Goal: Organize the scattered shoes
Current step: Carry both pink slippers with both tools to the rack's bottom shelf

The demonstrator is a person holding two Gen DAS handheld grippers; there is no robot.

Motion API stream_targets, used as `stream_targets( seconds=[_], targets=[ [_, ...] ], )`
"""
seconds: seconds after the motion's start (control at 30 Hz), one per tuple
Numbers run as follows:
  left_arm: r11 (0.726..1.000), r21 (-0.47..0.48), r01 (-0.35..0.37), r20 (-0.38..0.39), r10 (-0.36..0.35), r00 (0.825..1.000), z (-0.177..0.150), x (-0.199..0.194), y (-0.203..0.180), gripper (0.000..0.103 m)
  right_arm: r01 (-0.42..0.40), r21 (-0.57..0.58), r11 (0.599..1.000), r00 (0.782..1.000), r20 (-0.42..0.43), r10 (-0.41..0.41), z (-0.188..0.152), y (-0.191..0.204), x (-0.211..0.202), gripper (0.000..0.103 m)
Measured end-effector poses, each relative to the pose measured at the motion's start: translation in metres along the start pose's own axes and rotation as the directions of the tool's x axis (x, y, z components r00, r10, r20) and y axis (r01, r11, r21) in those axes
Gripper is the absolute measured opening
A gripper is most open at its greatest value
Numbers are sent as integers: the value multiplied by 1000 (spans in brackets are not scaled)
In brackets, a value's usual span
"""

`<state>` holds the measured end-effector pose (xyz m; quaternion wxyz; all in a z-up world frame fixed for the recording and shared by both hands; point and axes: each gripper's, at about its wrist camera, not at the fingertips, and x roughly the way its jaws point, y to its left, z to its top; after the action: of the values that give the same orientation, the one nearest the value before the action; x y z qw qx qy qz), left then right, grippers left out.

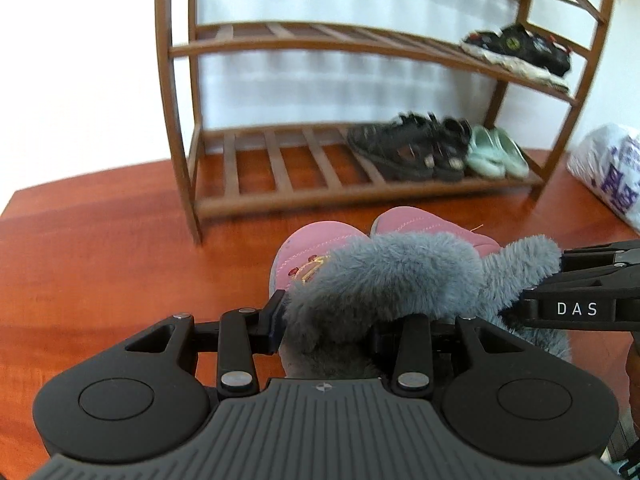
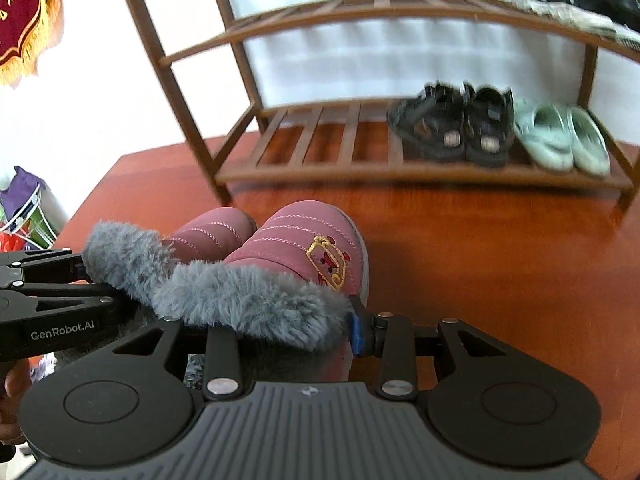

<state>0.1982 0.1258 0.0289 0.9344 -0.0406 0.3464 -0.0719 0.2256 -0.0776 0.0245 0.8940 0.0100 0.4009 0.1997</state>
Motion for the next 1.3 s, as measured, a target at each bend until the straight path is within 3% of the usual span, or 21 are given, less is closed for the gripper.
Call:
stream_targets(
  seconds=[0.2,0.53,1.0,1.3],
  targets=[
    [999,-29,-44,36,45,998,37,24,2,42,-32,-2,999,999,32,32,49,-17,25,41],
    [993,-58,-101,30,103,994,77,74,16,42,-52,17,998,998,46,51,100,-33,77,41],
    [995,-61,-73,-48,70,996,95,151,45,40,-6,55,998,1000,-7,6,122,-42,153,44],
    [994,-87,-59,-7,58,998,109,174,58,41,15,88,996,1000,14,-16,133,-49,183,45]
  ],
)
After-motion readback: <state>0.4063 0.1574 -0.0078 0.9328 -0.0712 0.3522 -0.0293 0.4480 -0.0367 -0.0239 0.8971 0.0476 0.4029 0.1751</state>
